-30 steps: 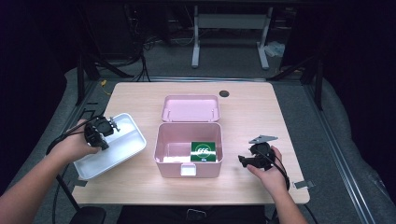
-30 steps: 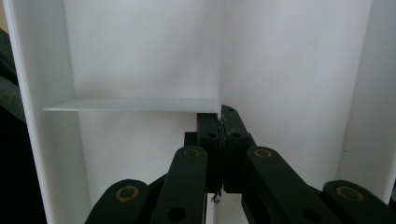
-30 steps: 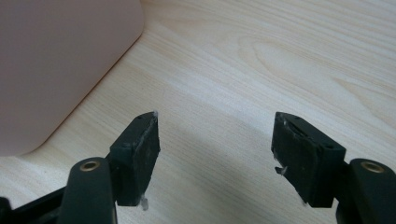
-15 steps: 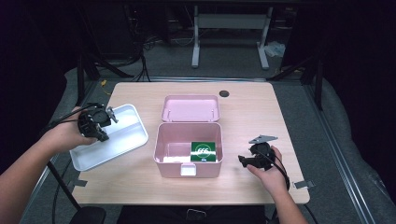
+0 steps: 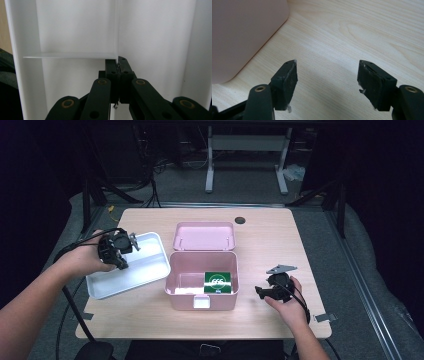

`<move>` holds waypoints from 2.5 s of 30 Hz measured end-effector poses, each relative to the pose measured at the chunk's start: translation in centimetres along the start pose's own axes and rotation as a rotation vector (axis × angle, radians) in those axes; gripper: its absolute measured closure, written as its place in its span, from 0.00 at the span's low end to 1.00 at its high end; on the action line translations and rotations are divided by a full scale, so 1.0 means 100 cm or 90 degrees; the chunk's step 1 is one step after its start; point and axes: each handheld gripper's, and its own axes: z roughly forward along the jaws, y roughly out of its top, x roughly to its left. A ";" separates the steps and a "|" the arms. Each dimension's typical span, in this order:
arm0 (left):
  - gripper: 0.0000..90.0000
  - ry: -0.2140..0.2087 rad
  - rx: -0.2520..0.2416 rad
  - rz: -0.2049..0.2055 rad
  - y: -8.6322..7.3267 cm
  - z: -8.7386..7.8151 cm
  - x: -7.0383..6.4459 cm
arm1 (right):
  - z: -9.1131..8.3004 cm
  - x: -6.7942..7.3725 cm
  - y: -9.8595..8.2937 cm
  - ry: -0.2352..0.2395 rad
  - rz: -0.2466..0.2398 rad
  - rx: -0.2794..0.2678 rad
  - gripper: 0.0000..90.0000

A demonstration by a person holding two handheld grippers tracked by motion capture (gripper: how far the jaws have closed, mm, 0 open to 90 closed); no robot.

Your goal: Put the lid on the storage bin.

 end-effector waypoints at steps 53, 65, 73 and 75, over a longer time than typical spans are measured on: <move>0.99 -0.044 -0.071 0.188 0.160 0.015 -0.051 | -0.001 -0.002 -0.001 -0.001 -0.004 -0.005 0.36; 0.99 -0.055 -0.070 0.221 0.170 0.022 -0.057 | 0.000 -0.001 0.000 0.003 -0.008 -0.004 0.36; 0.99 -0.062 -0.063 0.234 0.178 0.031 -0.062 | 0.000 -0.001 0.000 0.005 -0.012 -0.006 0.36; 0.99 -0.064 -0.062 0.237 0.179 0.033 -0.063 | 0.000 -0.001 0.000 0.003 -0.012 -0.006 0.36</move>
